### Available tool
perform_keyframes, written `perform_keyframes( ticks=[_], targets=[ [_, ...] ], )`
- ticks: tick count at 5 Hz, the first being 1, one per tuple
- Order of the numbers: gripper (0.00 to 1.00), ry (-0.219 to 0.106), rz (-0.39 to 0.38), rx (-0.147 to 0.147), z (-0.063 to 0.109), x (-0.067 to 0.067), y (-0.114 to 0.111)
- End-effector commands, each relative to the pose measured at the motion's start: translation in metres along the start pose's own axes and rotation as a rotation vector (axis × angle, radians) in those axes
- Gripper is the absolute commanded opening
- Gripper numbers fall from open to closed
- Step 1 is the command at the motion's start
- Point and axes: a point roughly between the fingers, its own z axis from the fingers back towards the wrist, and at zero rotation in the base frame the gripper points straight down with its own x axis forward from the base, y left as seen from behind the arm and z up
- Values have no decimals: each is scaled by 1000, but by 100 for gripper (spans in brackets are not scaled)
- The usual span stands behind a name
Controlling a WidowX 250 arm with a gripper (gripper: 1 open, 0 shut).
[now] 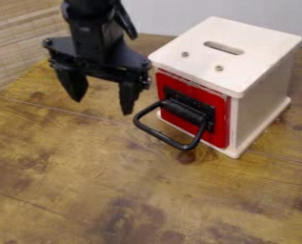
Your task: Close the drawer
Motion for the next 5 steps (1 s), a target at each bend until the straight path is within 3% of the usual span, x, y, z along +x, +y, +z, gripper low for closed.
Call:
perform_keyframes(
  ticks=[1,2,3,4,5],
  targets=[
    [100,-90,-13,-87,32,-9,9],
    [100,-104,25,-87,18,-6,23],
    [100,-69,76,-14,-1,5,30],
    [100,-36,80,19,0,7,21],
    [100,-26,54,8,11,6,11]
  ],
)
